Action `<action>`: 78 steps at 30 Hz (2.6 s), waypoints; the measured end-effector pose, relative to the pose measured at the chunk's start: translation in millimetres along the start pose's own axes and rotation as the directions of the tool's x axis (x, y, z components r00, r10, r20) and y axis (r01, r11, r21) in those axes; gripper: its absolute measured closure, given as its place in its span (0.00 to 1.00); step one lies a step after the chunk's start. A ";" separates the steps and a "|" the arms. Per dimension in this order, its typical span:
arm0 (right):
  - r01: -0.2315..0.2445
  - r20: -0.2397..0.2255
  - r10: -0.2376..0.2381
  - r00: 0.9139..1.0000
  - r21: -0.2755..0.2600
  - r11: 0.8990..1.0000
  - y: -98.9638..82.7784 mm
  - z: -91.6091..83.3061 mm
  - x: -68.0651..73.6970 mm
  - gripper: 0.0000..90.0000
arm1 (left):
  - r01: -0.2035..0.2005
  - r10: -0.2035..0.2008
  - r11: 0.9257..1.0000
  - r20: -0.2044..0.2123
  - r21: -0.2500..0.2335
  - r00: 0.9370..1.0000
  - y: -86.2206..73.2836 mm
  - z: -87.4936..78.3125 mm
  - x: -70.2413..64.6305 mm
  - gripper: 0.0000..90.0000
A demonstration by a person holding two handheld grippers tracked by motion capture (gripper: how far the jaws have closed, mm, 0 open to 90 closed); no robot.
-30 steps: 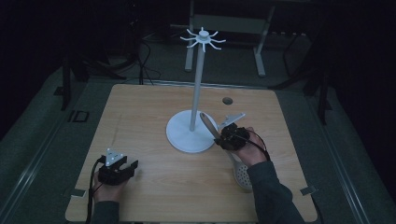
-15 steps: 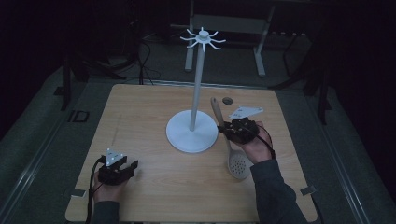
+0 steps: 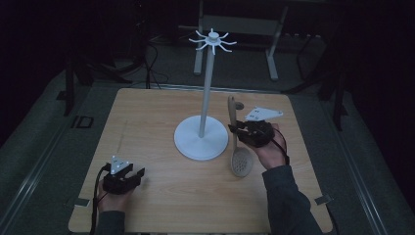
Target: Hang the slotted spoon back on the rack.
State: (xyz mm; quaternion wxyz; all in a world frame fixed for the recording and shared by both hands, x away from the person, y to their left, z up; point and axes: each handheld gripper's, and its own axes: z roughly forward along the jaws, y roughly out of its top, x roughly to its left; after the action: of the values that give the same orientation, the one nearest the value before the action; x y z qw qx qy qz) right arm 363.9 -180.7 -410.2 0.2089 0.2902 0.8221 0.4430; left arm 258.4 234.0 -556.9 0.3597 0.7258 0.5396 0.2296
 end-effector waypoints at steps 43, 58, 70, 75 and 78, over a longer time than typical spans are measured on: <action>-0.010 0.037 0.015 0.999 -0.134 0.991 39.7 -14.1 -4.0 0.82 | 0.004 -0.004 1.000 -0.001 -0.002 1.000 0.2 -0.2 0.4 0.55; -0.026 0.048 0.036 0.998 -0.181 0.983 54.0 -19.8 -7.2 0.82 | 0.004 -0.004 1.000 -0.001 -0.003 1.000 0.2 -0.4 0.5 0.54; -0.037 0.057 0.050 0.997 -0.205 0.978 65.2 -22.1 -9.0 0.82 | 0.003 -0.003 1.000 -0.002 -0.002 1.000 0.1 -0.5 0.6 0.55; -0.036 0.063 0.050 0.997 -0.210 0.977 68.1 -21.6 -10.0 0.82 | 0.004 -0.004 1.000 -0.003 -0.001 1.000 0.3 -0.3 0.5 0.54; -0.038 0.065 0.053 0.996 -0.212 0.976 69.9 -21.0 -11.2 0.82 | 0.001 -0.001 1.000 -0.003 0.000 1.000 0.1 -0.1 0.2 0.54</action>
State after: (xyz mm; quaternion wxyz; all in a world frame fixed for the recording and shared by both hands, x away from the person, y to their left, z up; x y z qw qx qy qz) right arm 380.0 -170.1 -339.0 0.2571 0.3008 0.7557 0.5219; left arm 258.5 234.1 -556.8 0.3590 0.7251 0.5405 0.2307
